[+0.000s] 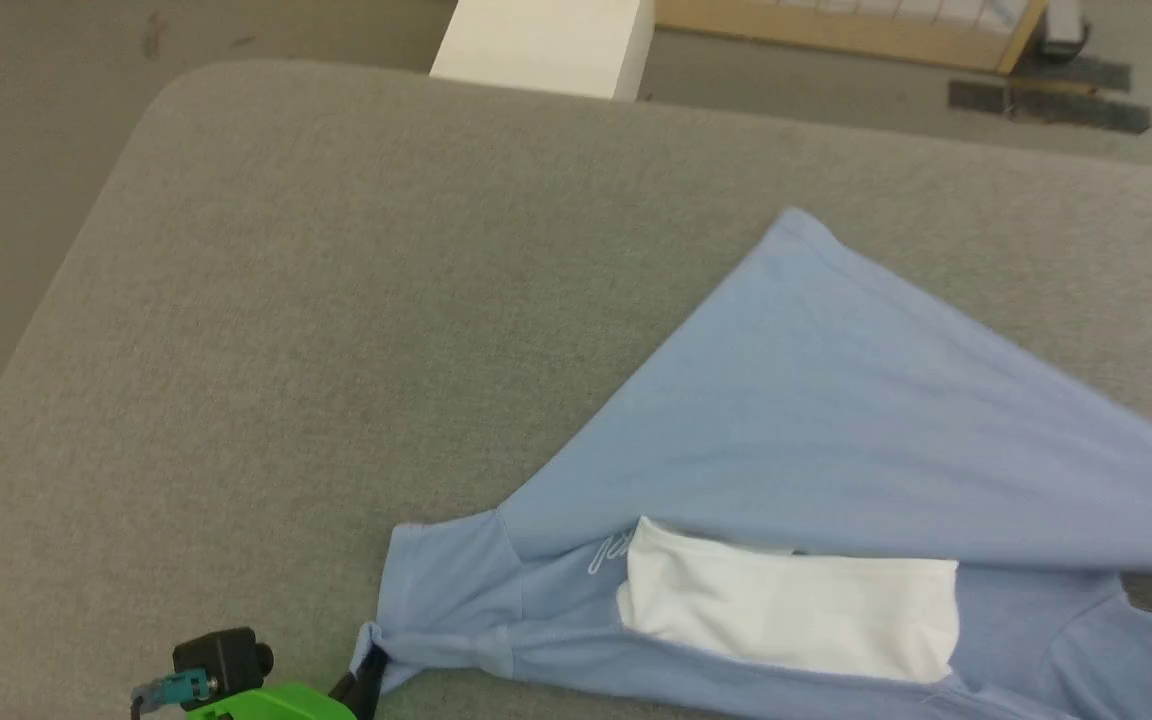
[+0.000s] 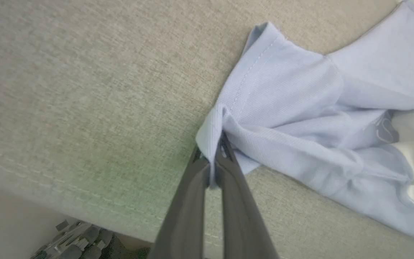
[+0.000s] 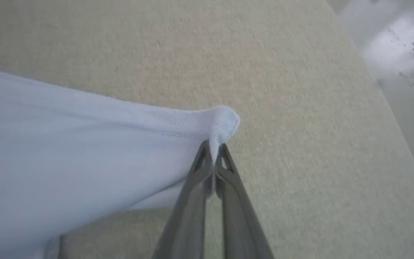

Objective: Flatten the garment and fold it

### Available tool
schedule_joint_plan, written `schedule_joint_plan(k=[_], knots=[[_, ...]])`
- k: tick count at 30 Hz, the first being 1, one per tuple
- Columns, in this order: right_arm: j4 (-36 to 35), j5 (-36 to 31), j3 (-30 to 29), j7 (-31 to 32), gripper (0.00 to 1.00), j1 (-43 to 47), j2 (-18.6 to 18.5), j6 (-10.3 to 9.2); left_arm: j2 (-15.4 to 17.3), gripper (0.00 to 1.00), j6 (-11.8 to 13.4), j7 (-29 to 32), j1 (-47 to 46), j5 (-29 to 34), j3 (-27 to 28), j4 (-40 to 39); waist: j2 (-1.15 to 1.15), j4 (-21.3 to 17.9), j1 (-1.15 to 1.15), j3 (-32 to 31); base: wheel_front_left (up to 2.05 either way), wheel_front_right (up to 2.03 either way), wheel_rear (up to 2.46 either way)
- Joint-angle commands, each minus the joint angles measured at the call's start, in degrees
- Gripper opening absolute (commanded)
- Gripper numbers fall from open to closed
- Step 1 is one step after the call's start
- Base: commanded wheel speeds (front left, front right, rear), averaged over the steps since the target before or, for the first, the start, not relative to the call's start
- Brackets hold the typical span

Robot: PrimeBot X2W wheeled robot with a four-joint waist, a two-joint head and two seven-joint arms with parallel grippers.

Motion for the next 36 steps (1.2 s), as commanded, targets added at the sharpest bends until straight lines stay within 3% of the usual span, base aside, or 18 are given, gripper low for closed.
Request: schedule_joint_plan(k=[1, 5, 10, 12, 13, 19, 23, 26, 30, 36], knots=[[-1.58, 0.26, -0.81, 3.93, 0.0, 2.7, 1.37, -0.1, 0.5, 0.0, 0.44, 0.46, 0.72, -0.29, -0.14, -0.42, 0.0, -4.18, 0.0, -4.9, 0.0, 0.0, 0.0], [-3.59, 1.84, -2.74, 13.57, 0.0, 8.19, 3.9, -0.1, 1.17, 0.0, 1.0, 1.16, 1.01, -0.09, -0.11, -1.55, 0.0, -5.16, 0.0, -5.41, 0.0, 0.0, 0.0], [-2.17, 4.63, -4.13, 18.26, 0.0, 11.21, 5.51, -0.1, 1.41, 0.0, 1.26, 1.91, 1.23, -0.28, -0.34, -2.48, 0.0, -5.59, 0.0, -5.45, 0.0, 0.0, 0.0], [-2.46, 6.16, -3.85, 15.97, 0.49, 12.1, 5.88, -0.1, 1.7, 0.0, 1.44, 2.34, 1.24, -0.33, -0.43, -2.92, 0.0, -5.35, 0.0, -5.28, 0.0, 0.0, 0.0], [-2.84, 6.53, -3.36, 14.71, 1.0, 12.14, 5.9, -0.1, 1.75, 0.0, 1.48, 2.38, 1.29, -0.32, -0.45, -2.98, 0.0, -5.28, 0.0, -5.25, 0.0, 0.0, 0.0], [-6.36, 9.67, 3.23, -0.08, 1.0, 9.61, 3.91, -0.1, 1.81, 0.0, 1.57, 2.64, 1.45, -0.41, -0.8, -3.11, 0.0, -4.67, 0.0, -5.13, 0.0, 0.0, 0.0], [-7.1, 13.76, 11.02, -10.47, 1.0, 5.89, 1.13, -0.1, 1.66, 0.0, 1.43, 2.63, 0.98, -0.38, -1.2, -3.12, 0.0, -3.93, 0.0, -4.52, 0.0, 0.0, 0.0], [-6.67, 14.2, 20.0, -17.99, 1.0, 2.77, -2.89, -0.1, 1.52, 0.0, 1.19, 2.67, 0.48, -0.3, -1.67, -2.81, 0.0, -3.08, 0.0, -3.44, 0.0, 0.0, 0.0], [-2.24, 14.63, 29.5, -22.36, 1.0, -2.86, -6.82, -0.1, 0.92, 0.0, 0.9, 2.31, -0.65, -0.25, -2.21, -2.24, 0.0, -1.68, 0.0, -1.81, 0.0, 0.0, 0.0], [9.14, 15.18, 42.97, -20.51, 1.0, -15.91, -11.34, -0.1, -0.34, 0.0, -0.21, 1.68, -3.81, -0.15, -3.48, -0.48, 0.0, 2.07, 0.0, 2.27, 0.0, 0.0, 0.0]])
